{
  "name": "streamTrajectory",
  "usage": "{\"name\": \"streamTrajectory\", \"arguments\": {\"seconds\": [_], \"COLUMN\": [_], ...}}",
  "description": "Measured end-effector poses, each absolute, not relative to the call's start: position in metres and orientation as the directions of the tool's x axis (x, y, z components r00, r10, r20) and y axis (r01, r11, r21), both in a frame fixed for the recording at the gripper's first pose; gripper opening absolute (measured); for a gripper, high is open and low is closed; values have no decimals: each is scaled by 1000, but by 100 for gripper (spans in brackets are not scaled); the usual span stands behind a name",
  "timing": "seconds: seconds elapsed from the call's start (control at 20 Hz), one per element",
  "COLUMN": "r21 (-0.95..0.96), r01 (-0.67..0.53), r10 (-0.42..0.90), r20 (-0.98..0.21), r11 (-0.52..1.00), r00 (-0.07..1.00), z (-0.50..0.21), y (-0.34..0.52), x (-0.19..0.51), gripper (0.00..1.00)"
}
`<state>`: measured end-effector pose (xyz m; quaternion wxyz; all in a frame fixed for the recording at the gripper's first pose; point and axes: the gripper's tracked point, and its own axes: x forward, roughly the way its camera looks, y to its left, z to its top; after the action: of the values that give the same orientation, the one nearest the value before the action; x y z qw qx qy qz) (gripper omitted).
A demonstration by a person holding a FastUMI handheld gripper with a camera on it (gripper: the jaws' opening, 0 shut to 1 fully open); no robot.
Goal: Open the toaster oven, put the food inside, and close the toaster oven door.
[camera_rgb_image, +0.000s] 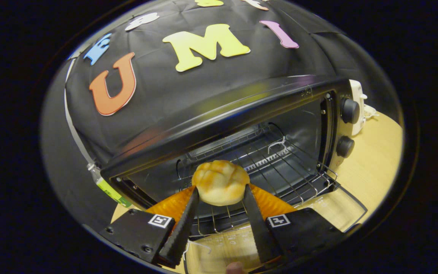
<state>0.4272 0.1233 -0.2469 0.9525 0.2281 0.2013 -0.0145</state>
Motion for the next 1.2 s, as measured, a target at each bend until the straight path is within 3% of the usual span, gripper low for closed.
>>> {"name": "streamTrajectory", "arguments": {"seconds": [0.15,0.65,0.95,1.2], "r21": [422,362,382,318], "r01": [95,54,-12,-165], "r10": [89,89,171,282], "r20": [-396,-366,-387,-369], "r11": [901,931,924,934], "r00": [914,926,906,886], "z": [-247,-224,-219,-191], "y": [129,131,146,162], "x": [425,387,341,276], "gripper": [91,94,97,97]}}
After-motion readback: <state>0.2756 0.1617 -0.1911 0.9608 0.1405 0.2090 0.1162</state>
